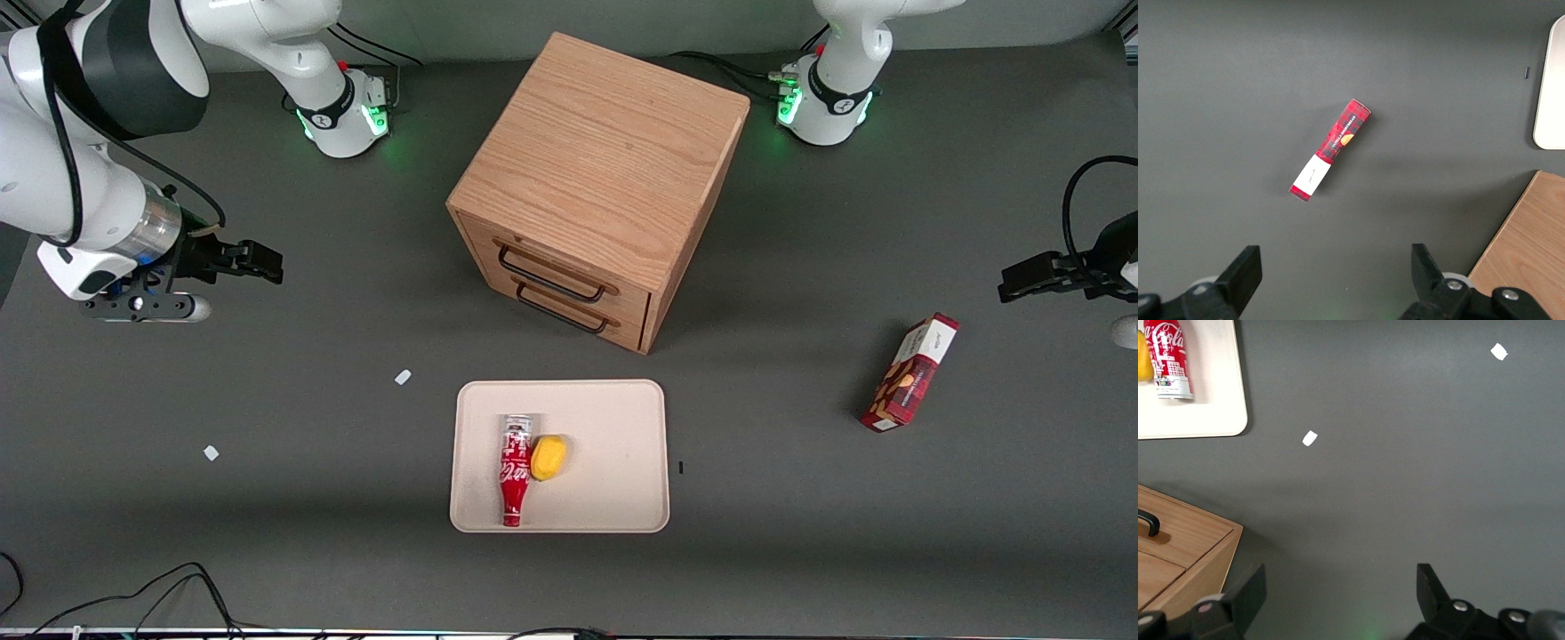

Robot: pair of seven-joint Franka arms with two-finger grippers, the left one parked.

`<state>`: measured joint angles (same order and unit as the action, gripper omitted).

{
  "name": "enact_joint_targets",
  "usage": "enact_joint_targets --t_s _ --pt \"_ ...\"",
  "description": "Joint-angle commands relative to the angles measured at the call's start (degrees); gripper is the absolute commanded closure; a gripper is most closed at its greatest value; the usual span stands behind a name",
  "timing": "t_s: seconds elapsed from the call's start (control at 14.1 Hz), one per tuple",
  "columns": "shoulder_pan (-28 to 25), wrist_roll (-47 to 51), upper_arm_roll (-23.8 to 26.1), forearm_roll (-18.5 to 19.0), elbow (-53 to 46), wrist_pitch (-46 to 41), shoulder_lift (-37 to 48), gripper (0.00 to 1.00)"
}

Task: Place coke bottle on tray

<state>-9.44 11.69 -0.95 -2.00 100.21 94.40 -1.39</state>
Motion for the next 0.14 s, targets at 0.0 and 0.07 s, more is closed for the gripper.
enact_joint_targets --t_s 0.0,0.07 --pt "-1.90 -1.40 -2.12 -2.22 1.31 -0.18 1.39 0.00" --pt "-2.42 -1.32 -2.38 -2.22 1.31 -0.36 1.39 0.00"
